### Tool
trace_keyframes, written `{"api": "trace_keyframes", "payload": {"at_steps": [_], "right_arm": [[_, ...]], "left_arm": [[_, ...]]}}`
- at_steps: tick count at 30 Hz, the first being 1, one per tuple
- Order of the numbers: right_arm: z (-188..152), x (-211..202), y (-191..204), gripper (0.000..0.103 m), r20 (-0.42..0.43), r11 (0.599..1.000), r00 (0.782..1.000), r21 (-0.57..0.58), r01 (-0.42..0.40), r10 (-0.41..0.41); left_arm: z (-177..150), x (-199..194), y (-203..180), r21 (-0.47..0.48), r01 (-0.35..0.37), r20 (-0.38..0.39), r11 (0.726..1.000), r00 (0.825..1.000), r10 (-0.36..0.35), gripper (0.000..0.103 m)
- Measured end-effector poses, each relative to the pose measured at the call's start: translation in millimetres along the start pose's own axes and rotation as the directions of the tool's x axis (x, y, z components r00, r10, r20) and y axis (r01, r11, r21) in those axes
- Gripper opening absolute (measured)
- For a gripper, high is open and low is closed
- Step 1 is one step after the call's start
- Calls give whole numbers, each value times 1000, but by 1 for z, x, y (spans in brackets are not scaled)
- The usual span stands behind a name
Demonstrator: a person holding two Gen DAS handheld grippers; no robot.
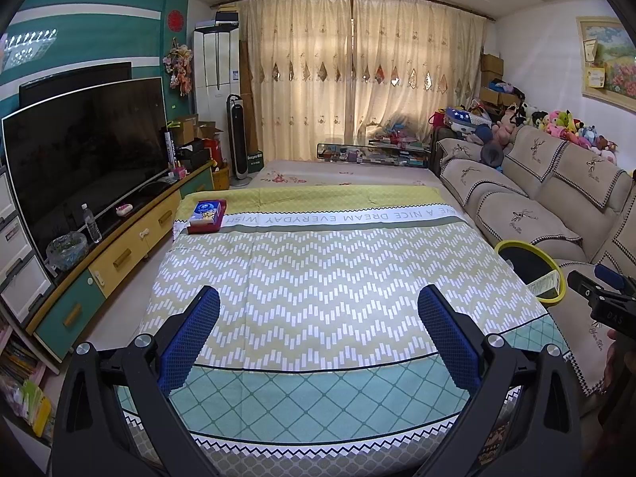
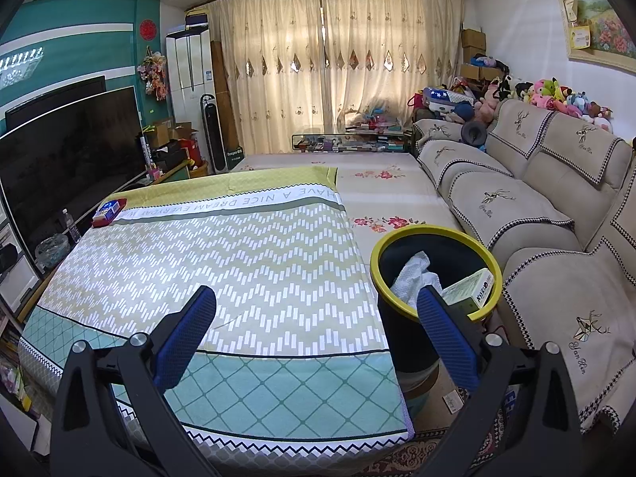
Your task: Collect trash
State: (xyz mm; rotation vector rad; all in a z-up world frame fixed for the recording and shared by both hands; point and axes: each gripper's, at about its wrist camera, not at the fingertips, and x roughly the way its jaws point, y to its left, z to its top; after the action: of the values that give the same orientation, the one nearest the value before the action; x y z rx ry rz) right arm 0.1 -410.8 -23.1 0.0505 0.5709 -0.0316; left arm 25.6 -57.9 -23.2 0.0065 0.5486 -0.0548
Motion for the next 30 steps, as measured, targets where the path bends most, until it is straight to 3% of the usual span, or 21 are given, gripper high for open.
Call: {"api": "trace_keyframes", "payload": {"at_steps": [30], "right_arm": [[-7,3,6,96,-14,1000,1000,5,-5,5]], "left_arm": [[-2,9,0,0,4,-24,1000,1000,-4,98]]}}
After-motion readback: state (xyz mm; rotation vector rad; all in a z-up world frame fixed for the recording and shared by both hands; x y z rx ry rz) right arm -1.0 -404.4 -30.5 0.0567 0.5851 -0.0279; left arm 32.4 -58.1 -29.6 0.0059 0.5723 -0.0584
